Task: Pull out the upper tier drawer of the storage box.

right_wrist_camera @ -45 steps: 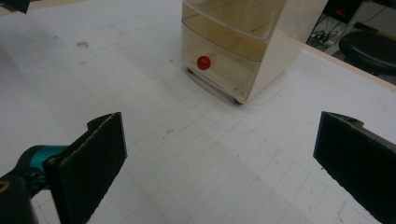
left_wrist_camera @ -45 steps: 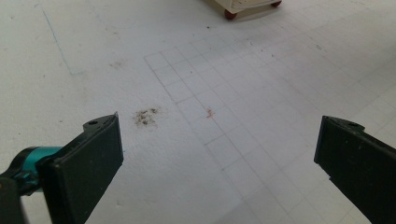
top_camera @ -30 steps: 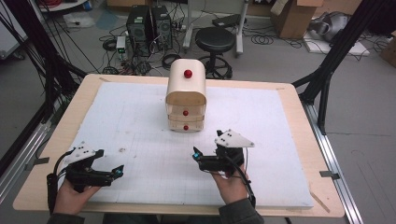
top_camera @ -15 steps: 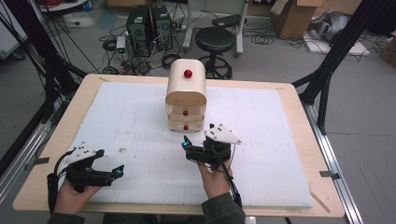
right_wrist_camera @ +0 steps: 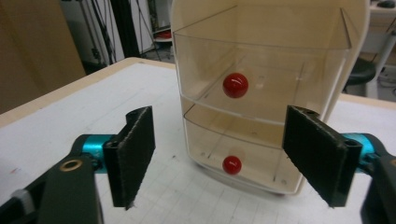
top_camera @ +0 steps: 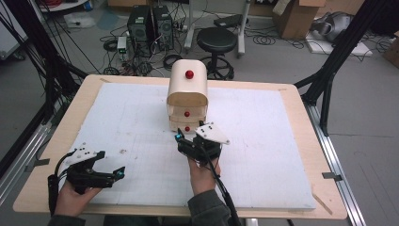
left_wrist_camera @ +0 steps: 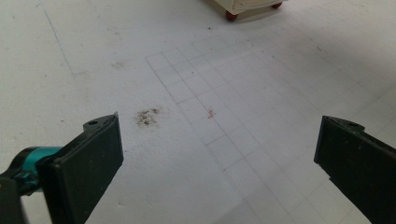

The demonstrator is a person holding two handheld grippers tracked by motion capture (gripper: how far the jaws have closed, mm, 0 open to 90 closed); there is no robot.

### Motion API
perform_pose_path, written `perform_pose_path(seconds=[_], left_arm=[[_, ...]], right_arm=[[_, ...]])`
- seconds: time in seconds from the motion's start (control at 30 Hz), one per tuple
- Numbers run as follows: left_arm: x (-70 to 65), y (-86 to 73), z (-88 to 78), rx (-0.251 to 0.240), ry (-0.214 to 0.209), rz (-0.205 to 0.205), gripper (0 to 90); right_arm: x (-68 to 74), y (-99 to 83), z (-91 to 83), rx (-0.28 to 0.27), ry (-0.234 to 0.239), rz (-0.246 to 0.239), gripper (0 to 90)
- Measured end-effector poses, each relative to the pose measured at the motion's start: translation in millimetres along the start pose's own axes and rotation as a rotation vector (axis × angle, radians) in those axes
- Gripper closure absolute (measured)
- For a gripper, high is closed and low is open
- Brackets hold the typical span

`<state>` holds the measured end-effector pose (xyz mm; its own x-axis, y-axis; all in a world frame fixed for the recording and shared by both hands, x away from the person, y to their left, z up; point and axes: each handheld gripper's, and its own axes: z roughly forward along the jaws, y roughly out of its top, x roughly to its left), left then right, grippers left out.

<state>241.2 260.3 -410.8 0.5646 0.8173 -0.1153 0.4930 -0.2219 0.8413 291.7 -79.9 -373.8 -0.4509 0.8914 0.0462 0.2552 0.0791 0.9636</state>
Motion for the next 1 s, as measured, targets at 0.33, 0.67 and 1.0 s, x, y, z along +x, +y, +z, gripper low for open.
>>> perform_pose_path(seconds=[0.33, 0.67, 1.0], left_arm=[[1.3, 0.0, -0.2, 0.001, 0.0, 0.001, 1.7], [1.9, -0.2, -0.3, -0.001, 0.004, -0.003, 1.7], [2.2, -0.2, -0.3, -0.002, 0.002, -0.001, 1.7]], right_arm=[[4.2, 0.7, 15.8, -0.056, -0.086, 0.024, 35.3], [9.6, -1.2, 28.0, -0.058, -0.11, 0.027, 40.5], [14.2, -3.1, 38.6, -0.065, -0.149, 0.017, 50.4]])
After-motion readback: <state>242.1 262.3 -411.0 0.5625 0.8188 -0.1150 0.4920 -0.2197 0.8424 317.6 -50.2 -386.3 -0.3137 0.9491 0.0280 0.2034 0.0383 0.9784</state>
